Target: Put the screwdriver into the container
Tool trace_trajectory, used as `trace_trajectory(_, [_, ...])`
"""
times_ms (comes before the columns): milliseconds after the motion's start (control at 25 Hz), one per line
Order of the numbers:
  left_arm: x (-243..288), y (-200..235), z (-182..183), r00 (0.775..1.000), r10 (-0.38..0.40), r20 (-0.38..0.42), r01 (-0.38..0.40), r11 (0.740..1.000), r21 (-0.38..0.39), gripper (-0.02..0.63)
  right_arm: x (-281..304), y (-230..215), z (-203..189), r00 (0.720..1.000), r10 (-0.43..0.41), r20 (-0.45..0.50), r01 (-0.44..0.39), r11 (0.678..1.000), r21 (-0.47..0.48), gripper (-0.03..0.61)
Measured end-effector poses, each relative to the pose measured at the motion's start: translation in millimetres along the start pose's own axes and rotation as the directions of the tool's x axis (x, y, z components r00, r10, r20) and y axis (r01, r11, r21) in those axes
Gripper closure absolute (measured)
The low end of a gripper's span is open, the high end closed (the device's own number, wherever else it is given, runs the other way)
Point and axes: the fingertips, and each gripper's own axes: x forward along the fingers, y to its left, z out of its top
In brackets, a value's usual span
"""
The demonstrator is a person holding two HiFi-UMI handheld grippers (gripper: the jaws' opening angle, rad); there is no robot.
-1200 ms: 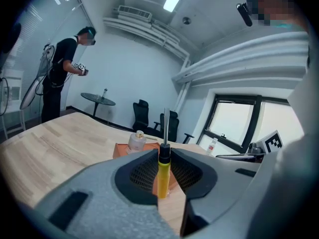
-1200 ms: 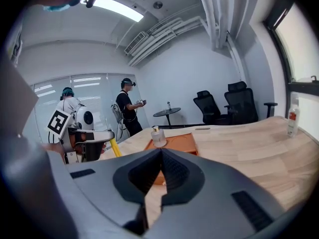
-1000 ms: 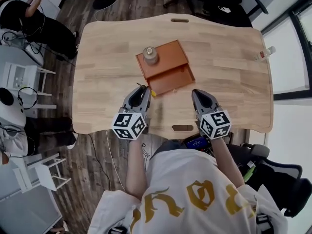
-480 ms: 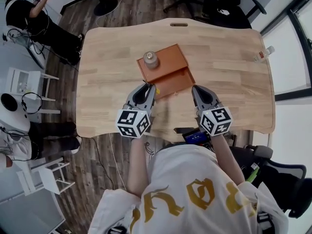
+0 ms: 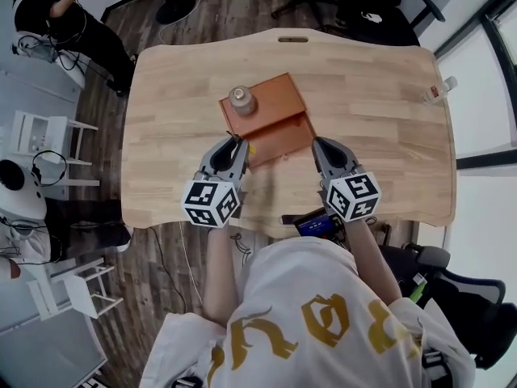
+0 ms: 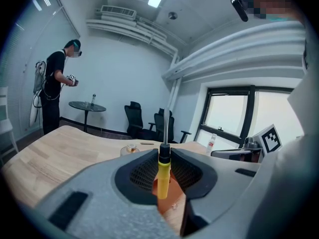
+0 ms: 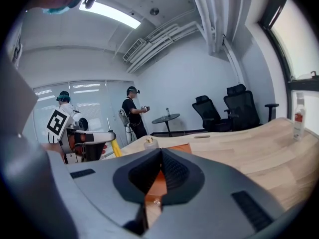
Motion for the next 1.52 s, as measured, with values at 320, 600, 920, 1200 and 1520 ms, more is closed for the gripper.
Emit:
trace_trajectory(320, [11.5,6.9,-10.4,0.999,0.012,-0.031,-0.012,1.000,-0.006,0.538,16.5,-5.3,-17.2,0.997,0.021,-0.068,-0.022,1.000,-0.017,0.569])
trace_trajectory(600, [18.5,12.5,-17.0,0.999,0.011,-0.048,-0.012,1.000,-0.018,0.538,24.4,-12.3,-21.5,0.996,0.017,-0.085,-0.018,1.000,-0.007,0.569])
trace_trajectory(920, [28.5,20.3,-30.7,0.997,0.005,-0.079,-0.009,0.999,-0.052,0.538,28.1,-19.3,-29.3,0.995,0.014,-0.100,-0.013,1.000,0.011,0.569])
trace_trajectory(1200, [31.5,30.6,-45.5,0.994,0.019,-0.111,-0.026,0.997,-0.066,0.538,37.1,-20.9,-42.0,0.992,0.017,-0.128,-0.014,1.000,0.021,0.569])
trace_trajectory(1520, [33.9,34.8,-64.0,0.987,0.021,-0.160,-0.031,0.998,-0.062,0.538,48.5,-19.8,-48.2,0.989,0.029,-0.148,-0.025,0.999,0.026,0.569])
